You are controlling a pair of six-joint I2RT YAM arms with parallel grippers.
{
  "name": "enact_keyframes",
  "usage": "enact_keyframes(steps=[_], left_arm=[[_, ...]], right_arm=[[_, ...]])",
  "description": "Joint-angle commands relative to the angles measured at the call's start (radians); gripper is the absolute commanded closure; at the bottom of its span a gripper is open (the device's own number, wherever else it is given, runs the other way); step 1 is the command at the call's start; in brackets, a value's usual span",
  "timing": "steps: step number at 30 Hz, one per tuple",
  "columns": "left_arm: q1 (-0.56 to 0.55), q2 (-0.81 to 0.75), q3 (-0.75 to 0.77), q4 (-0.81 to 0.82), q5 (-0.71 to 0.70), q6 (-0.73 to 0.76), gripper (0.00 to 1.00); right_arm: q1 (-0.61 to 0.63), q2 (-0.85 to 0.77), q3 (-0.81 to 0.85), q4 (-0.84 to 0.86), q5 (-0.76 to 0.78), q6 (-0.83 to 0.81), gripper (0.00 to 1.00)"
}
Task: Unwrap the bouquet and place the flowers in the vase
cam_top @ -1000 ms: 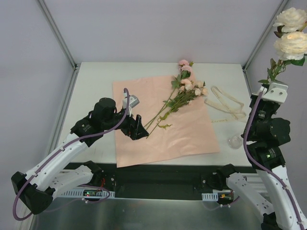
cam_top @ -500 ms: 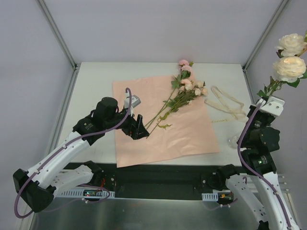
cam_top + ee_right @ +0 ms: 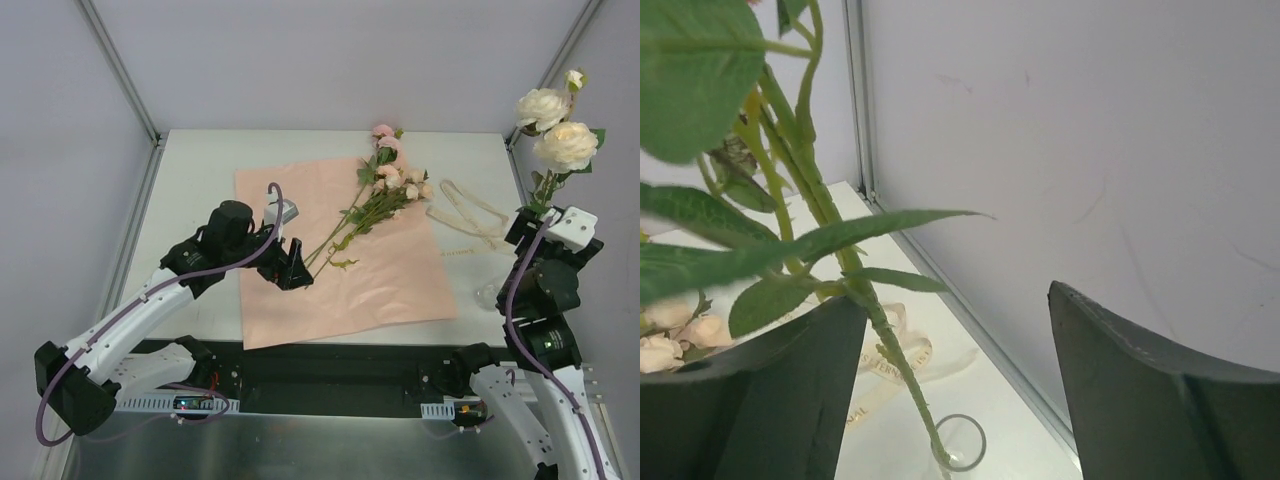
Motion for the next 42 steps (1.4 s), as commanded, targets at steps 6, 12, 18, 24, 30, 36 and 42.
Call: enact_keyframes(steps=[6,12,18,24,30,36,42], left_arm=[[-0.005,0.053,0.040,0.038,-0.003,-0.010,0.19],[-0.005,0.113,0.076,0.035,-0.023,-0.028,0.19],[-0.006,0.191,0.126,0.035,-0.025,-0.051,0.19],[-0.006,0.214,0.152,0.048,-0.020,-0.096,0.20],[-0.005,0.228,0.153,0.049,-0.037,-0.105,0.20],[-0.003,0.324,0.207,0.045,-0.052,-0.084,0.27],[0.005,0.519,0.308,0.023,-0.081,-0.077,0.45]], right_arm=[[-0.005,-0.066,0.213,-0.411,0.024,0.212,0.15],[-0.007,-0.084,0.316,-0.600,-0.140,0.174,0.10],[-0.007,-0.078,0.311,-0.655,-0.191,0.215,0.06],[-0.005,-0.060,0.270,-0.658,-0.124,0.281,0.06],[-0.005,-0.023,0.274,-0.743,-0.188,0.352,0.06],[-0.007,-0.086,0.261,-0.770,-0.444,0.332,0.06],[-0.007,-0.135,0.233,-0.755,-0.934,0.314,0.06]])
